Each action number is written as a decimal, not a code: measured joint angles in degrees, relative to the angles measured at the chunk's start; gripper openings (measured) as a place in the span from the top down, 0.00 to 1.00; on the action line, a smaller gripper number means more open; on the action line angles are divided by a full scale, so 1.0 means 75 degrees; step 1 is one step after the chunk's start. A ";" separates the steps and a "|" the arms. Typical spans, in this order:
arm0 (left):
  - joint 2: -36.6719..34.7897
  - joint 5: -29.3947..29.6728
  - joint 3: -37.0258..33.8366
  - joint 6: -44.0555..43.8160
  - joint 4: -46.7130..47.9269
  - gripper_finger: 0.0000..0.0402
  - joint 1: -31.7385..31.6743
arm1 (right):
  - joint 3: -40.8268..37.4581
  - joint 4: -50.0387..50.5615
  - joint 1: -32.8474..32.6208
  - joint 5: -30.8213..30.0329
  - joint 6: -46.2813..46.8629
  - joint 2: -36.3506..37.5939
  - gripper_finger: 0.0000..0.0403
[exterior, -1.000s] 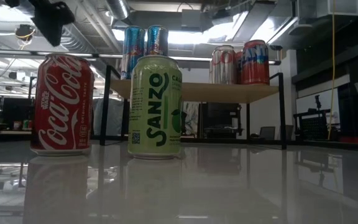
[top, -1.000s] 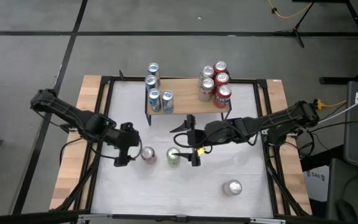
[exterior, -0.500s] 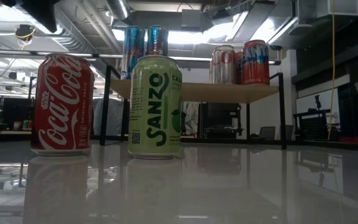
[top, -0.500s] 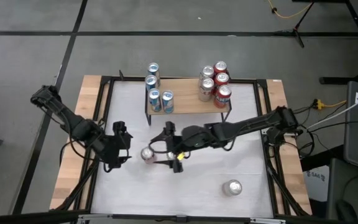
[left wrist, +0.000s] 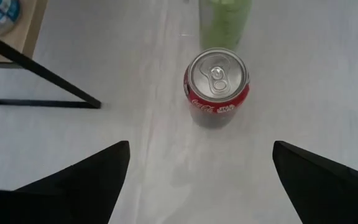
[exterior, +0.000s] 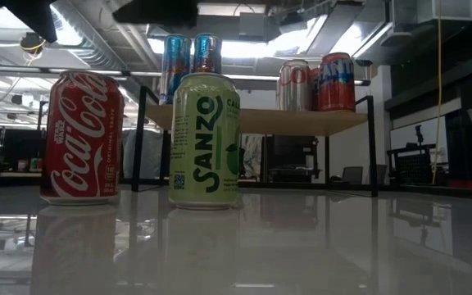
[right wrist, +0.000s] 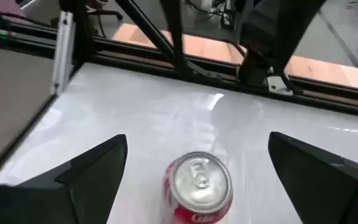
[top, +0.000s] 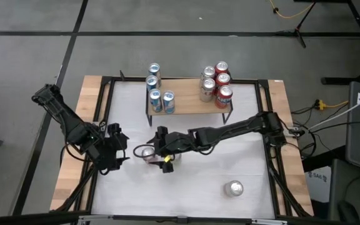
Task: Sort soda cans
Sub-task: Put the red-white soda can on the shelf aligned with the red-silver soda cans
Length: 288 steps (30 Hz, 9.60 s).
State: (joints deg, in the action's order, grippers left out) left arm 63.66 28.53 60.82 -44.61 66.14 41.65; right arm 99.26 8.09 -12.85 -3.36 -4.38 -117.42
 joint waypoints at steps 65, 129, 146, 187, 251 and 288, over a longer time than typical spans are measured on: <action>0.0003 0.0333 0.0001 -0.0264 -0.0430 0.04 -0.0006 | 0.0000 -0.0662 0.0315 0.0193 -0.0047 -0.1587 0.23; 0.0003 0.2066 0.0000 -0.0238 -0.0753 0.04 -0.0009 | -0.0044 0.4333 0.4173 0.0701 -0.0333 0.4001 0.28; 0.0003 0.2215 0.0000 -0.0264 -0.0786 0.04 -0.0009 | -0.0050 0.6178 0.2693 -0.0480 0.0204 0.4038 0.28; 0.0003 0.2276 0.0000 -0.0637 -0.0914 0.04 -0.0006 | -0.4704 0.2518 0.2468 -0.1953 0.0889 0.6090 0.28; 0.0003 0.2326 0.0000 -0.0637 -0.1039 0.04 -0.0006 | -0.4689 0.1931 0.2466 -0.2542 0.0887 0.5539 0.28; 0.0003 0.2326 0.0000 -0.0637 -0.1072 0.04 -0.0006 | -0.4698 0.1515 0.2466 -0.2473 0.0892 0.5533 0.06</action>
State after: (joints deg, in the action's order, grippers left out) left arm 63.68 45.98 60.82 -49.39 58.10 41.60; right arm 64.03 19.45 5.65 -21.91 2.31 -75.92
